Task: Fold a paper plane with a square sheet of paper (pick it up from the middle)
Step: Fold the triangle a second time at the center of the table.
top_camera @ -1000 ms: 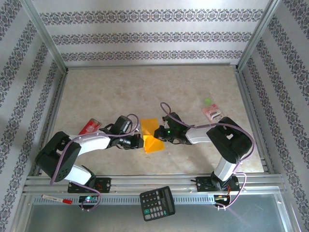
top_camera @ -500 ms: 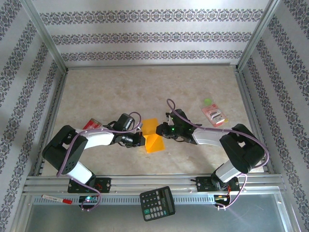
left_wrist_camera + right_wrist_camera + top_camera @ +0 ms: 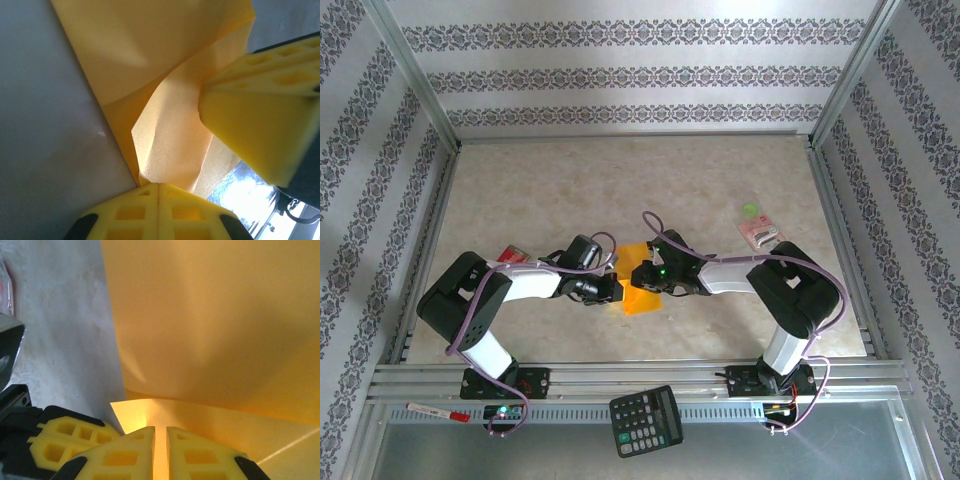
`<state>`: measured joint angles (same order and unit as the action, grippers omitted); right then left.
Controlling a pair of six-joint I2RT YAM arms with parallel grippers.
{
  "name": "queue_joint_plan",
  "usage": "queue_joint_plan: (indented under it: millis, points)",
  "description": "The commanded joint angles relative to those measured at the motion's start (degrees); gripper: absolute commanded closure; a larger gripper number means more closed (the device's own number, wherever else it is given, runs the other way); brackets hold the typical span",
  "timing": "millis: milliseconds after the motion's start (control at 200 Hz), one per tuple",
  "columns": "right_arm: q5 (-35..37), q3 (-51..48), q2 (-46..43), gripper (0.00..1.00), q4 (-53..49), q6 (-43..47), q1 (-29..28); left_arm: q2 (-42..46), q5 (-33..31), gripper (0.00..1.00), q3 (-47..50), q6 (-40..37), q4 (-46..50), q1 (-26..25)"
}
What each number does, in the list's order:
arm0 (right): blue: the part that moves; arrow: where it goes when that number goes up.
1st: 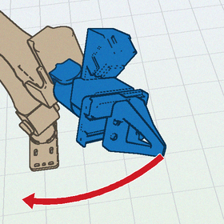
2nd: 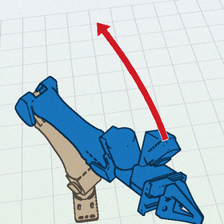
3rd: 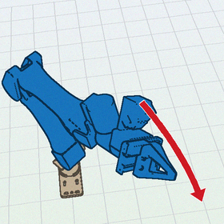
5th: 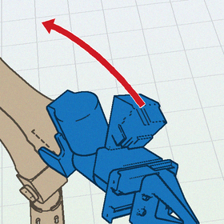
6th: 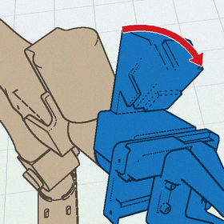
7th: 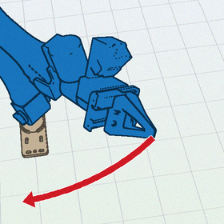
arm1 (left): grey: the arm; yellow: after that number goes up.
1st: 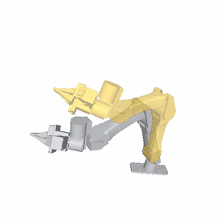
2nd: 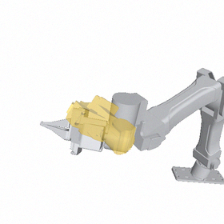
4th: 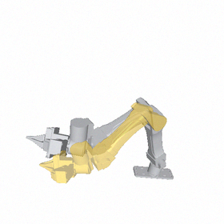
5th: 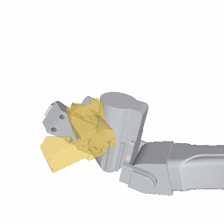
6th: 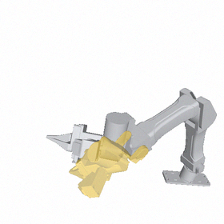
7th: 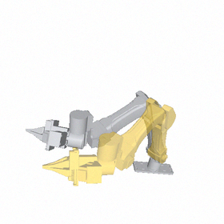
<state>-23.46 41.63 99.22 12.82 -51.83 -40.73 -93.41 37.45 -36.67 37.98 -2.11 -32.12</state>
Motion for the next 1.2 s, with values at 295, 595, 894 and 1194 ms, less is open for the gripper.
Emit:
queue_joint_plan:
  millis: [295, 595, 894, 1194]
  points:
    - [0.29, -2.09, 2.43, 0.94, -0.74, 2.29, 2.15, 8.67, 3.22, 0.87, 2.80, 3.11, -1.84, -1.09]
    - [4.10, -4.84, 3.85, 1.00, -3.33, 0.98, 1.75, 7.82, 2.85, 0.98, 1.69, 3.55, 1.57, -3.02]
    - [4.96, -5.15, 4.58, 1.00, -3.33, 0.25, 1.42, 1.47, 3.97, 1.00, -0.35, 3.35, -0.48, -5.14]
    - [5.18, -4.98, 4.74, 1.00, -3.68, -0.28, 1.11, -1.71, 3.60, 1.00, 1.30, 0.73, 1.26, -5.68]
